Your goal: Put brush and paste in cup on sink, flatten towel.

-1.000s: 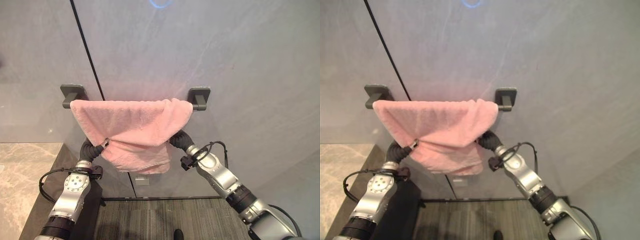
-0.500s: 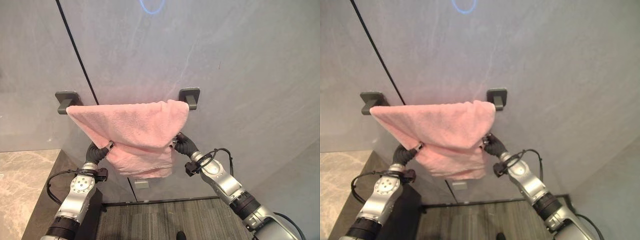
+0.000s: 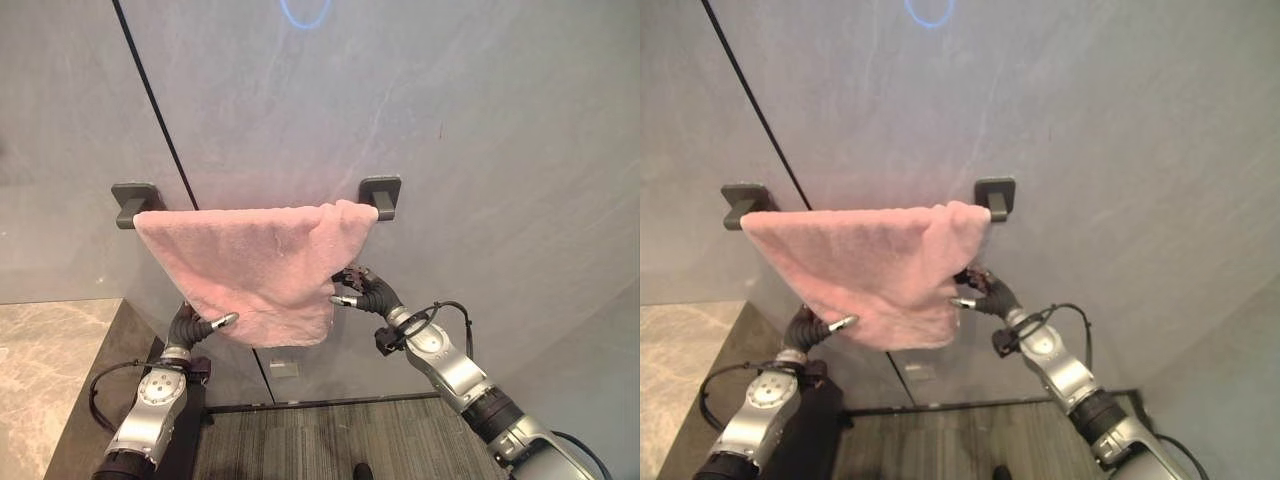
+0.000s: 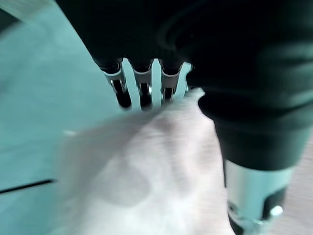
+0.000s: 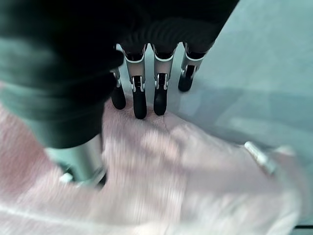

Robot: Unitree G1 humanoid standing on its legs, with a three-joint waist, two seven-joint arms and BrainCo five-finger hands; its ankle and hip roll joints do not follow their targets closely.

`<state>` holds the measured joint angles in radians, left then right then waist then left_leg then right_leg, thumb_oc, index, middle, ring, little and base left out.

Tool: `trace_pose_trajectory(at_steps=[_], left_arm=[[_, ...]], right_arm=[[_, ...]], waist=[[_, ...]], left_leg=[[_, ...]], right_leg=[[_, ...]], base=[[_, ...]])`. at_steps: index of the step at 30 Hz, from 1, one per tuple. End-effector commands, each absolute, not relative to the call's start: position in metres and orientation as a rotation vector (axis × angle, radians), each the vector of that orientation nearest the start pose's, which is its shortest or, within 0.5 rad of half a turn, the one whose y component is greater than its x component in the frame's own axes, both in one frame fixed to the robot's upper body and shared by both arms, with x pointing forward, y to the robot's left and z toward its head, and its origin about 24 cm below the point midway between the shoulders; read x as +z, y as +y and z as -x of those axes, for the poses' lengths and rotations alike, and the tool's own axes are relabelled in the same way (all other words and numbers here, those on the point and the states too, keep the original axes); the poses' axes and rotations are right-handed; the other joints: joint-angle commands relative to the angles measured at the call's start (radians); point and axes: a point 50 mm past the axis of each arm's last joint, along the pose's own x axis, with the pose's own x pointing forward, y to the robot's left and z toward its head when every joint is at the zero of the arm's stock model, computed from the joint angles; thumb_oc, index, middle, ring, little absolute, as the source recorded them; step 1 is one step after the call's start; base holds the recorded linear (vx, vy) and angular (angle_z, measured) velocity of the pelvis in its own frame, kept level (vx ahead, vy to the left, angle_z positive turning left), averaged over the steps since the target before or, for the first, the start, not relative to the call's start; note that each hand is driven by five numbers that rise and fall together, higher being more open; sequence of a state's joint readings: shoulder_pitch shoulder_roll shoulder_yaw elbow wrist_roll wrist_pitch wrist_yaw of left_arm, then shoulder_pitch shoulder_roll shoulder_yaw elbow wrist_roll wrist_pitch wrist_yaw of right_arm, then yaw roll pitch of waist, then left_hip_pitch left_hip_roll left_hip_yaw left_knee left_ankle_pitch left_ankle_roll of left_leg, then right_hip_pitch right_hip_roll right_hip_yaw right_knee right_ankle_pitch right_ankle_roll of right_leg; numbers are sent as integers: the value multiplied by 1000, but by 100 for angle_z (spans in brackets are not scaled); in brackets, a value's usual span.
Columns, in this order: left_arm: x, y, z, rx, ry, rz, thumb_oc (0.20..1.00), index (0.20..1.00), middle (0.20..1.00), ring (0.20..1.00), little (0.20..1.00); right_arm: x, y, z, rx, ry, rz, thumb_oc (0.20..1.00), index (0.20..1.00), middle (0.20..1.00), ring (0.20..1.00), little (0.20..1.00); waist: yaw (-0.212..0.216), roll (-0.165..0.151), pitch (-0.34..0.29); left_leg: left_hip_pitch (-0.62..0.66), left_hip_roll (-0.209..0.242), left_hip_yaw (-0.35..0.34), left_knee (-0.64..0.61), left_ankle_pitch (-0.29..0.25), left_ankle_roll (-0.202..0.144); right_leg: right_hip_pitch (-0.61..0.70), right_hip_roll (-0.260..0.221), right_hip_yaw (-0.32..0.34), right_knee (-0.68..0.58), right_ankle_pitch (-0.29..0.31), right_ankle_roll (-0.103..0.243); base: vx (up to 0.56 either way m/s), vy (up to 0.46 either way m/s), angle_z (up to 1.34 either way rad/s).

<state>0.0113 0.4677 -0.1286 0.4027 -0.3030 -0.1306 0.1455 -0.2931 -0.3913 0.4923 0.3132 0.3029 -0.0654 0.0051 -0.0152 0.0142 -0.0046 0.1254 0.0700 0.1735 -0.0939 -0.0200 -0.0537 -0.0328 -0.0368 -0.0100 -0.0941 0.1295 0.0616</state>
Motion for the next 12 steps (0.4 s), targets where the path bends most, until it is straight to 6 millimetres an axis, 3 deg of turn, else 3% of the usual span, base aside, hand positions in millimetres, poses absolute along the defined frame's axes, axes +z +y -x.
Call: trace_pose_trajectory(at_steps=[1,2,4,5,7,8,12], left_arm=[[-25,263,-230,162,316,-279,1000,1000,1000,1000,1000],[-25,263,-230,162,316,-279,1000,1000,1000,1000,1000],[-53,262,-212,158,442,-275,1000,1000,1000,1000,1000],[-53,261,-212,158,442,-275,1000,1000,1000,1000,1000],[-80,255,-193,150,570,-252,1000,1000,1000,1000,1000],[-80,255,-193,150,570,-252,1000,1000,1000,1000,1000],[-114,248,-159,152,760,-216,1000,1000,1000,1000,1000]], right_arm=[[6,-151,-281,316,168,227,1000,1000,1000,1000,1000],[6,-151,-281,315,168,227,1000,1000,1000,1000,1000],[-31,-176,-260,233,329,237,1000,1000,1000,1000,1000],[-31,-176,-260,233,329,237,1000,1000,1000,1000,1000],[-66,-198,-233,153,496,239,1000,1000,1000,1000,1000],[-66,-198,-233,153,496,239,1000,1000,1000,1000,1000],[-100,-218,-197,51,684,211,1000,1000,1000,1000,1000]], waist=[[-11,-35,-25],[-11,-35,-25],[-17,-35,-24],[-17,-35,-25],[-24,-33,-23],[-24,-33,-23],[-34,-30,-20]], left_leg=[[-47,14,-15,7,25,-4],[-47,14,-15,7,25,-4],[-53,16,-21,7,29,-6],[-53,16,-21,7,29,-6],[-61,20,-27,7,35,-10],[-62,20,-27,7,34,-10],[-62,26,-35,7,37,-14]], right_leg=[[45,-142,6,7,-37,113],[45,-142,5,7,-37,113],[43,-141,0,7,-37,110],[43,-141,-1,7,-38,110],[42,-140,-7,7,-40,106],[42,-140,-8,7,-40,106],[48,-136,-16,7,-44,101]], base=[[-31,-12,1],[-33,-12,2],[-41,-15,2],[-45,-18,2],[-43,-19,3],[-34,-19,4],[-12,-18,3]])
